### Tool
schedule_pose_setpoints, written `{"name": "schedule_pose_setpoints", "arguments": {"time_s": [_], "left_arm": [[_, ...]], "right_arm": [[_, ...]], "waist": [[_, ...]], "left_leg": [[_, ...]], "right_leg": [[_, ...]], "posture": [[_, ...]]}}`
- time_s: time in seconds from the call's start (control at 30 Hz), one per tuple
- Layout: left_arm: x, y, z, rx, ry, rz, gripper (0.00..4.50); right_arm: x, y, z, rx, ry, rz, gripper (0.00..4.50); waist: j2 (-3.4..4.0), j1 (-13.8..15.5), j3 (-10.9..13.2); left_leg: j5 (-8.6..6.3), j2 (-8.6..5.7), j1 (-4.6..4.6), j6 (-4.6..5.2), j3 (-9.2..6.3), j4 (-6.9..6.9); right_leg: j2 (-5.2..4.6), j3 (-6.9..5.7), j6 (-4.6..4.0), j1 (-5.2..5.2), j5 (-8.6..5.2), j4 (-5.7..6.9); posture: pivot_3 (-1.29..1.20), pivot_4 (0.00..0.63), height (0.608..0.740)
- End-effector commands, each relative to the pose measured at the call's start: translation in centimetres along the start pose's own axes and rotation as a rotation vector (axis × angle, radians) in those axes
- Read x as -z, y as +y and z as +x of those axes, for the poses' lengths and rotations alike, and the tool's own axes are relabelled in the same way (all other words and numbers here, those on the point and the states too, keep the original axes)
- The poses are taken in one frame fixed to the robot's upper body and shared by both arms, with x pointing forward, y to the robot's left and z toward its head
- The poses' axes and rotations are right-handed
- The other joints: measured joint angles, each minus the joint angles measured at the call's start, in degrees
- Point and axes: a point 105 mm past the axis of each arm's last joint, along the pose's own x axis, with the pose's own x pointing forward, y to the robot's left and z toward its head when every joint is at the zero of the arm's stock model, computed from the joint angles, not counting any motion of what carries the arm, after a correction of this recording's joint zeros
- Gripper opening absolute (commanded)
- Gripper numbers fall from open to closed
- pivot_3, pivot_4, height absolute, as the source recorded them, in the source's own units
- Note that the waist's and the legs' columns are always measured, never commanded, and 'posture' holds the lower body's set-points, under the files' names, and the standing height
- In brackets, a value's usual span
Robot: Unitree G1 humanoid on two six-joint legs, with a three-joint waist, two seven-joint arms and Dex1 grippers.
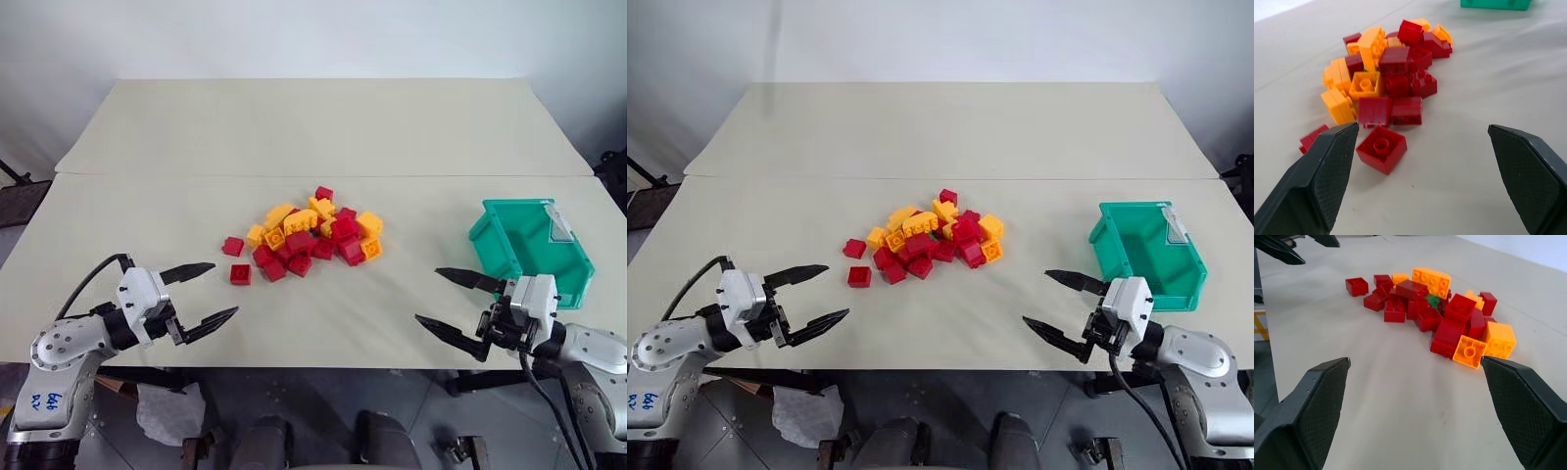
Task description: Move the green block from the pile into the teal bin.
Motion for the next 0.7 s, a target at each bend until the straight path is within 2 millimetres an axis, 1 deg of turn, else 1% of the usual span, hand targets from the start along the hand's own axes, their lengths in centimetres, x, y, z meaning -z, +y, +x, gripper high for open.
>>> {"name": "schedule_pose_setpoints", "arguments": {"time_s": [0.03, 0.1, 0.17, 0.23, 0.33, 0.43, 0.5, 0.53, 0.57, 0.63, 0.7], "left_arm": [[-1.1, 0.1, -0.3, -0.025, -0.030, 0.030, 4.50], [-0.9, 0.5, -0.6, -0.064, -0.040, -0.013, 4.50], [0.1, 1.2, -1.8, -0.139, -0.027, -0.060, 4.50], [0.9, 2.0, -3.3, -0.249, -0.033, -0.117, 4.50], [2.0, 2.0, -4.7, -0.312, -0.003, -0.145, 4.50], [2.4, 1.9, -5.2, -0.336, -0.003, -0.169, 4.50], [1.8, 1.3, -4.5, -0.298, -0.033, -0.199, 4.50], [1.4, 0.8, -3.7, -0.247, -0.039, -0.190, 4.50], [0.8, 0.5, -2.7, -0.205, -0.051, -0.185, 4.50], [-0.3, -0.5, -0.3, -0.066, -0.053, -0.144, 4.50], [-0.7, -0.9, 1.3, 0.012, -0.041, -0.134, 4.50]], "right_arm": [[-0.5, -0.2, -0.3, -0.002, -0.010, -0.028, 4.47], [-0.6, -0.1, 0.0, -0.007, -0.021, -0.026, 4.47], [-1.4, 0.1, 1.1, -0.014, -0.073, -0.021, 4.47], [-2.7, 0.5, 2.4, -0.016, -0.147, -0.012, 4.47], [-3.9, 1.0, 3.7, -0.029, -0.205, -0.008, 4.47], [-4.5, 1.3, 4.5, -0.040, -0.229, -0.019, 4.47], [-4.9, 1.4, 4.8, -0.053, -0.241, -0.028, 4.47], [-4.9, 1.4, 4.8, -0.055, -0.237, -0.031, 4.47], [-4.7, 1.3, 4.5, -0.051, -0.222, -0.036, 4.47], [-4.2, 0.9, 3.6, -0.035, -0.186, -0.043, 4.47], [-3.8, 0.6, 3.1, -0.022, -0.163, -0.046, 4.47]], "waist": [[0.00, 0.0, 0.0], [0.00, 0.0, 0.0], [0.00, -0.1, 0.0], [0.00, -0.6, 0.0], [0.01, -0.8, 0.0], [-0.02, -0.2, 0.0], [-0.02, 0.1, 0.0], [-0.03, 0.2, 0.0], [-0.04, 0.3, 0.0], [-0.04, 0.5, 0.0], [-0.06, 0.6, 0.0]], "left_leg": [[0.00, -0.01, 0.00, 0.00, 0.00, 0.00], [0.00, 0.00, 0.01, 0.00, -0.01, 0.00], [0.00, 0.00, 0.02, 0.00, -0.02, 0.00], [-0.01, 0.07, 0.06, -0.02, 0.01, 0.00], [-0.02, 0.13, 0.05, -0.06, -0.02, -0.01], [-0.03, 0.11, 0.02, -0.04, -0.03, 0.00], [-0.03, 0.13, 0.01, -0.02, -0.04, 0.01], [-0.03, 0.14, 0.00, -0.02, -0.05, 0.01], [-0.03, 0.14, 0.00, -0.01, -0.07, 0.01], [-0.03, 0.12, 0.00, -0.01, -0.13, 0.02], [-0.02, -0.05, 0.00, 0.00, -0.10, 0.03]], "right_leg": [[0.00, 0.00, 0.00, 0.01, 0.00, 0.00], [0.00, 0.00, 0.00, 0.03, 0.00, -0.03], [0.00, 0.00, 0.00, 0.03, 0.00, -0.02], [0.02, 0.00, -0.02, 0.01, 0.01, 0.00], [0.05, -0.04, -0.05, -0.02, 0.02, 0.04], [0.03, -0.04, -0.05, 0.00, 0.03, -0.01], [0.00, -0.05, -0.03, 0.02, 0.03, -0.06], [-0.03, -0.05, -0.03, 0.02, 0.04, -0.06], [-0.04, -0.05, -0.03, 0.03, 0.04, -0.06], [-0.04, -0.12, -0.02, 0.11, 0.04, -0.08], [-0.04, -0.18, -0.02, 0.16, 0.04, -0.09]], "posture": [[0.00, 0.150, 0.740], [0.00, 0.150, 0.740], [0.00, 0.150, 0.740], [0.00, 0.150, 0.740], [0.00, 0.150, 0.740], [0.00, 0.150, 0.740], [0.00, 0.150, 0.740], [0.00, 0.150, 0.740], [0.00, 0.150, 0.740], [0.00, 0.150, 0.740], [0.00, 0.150, 0.740]]}}
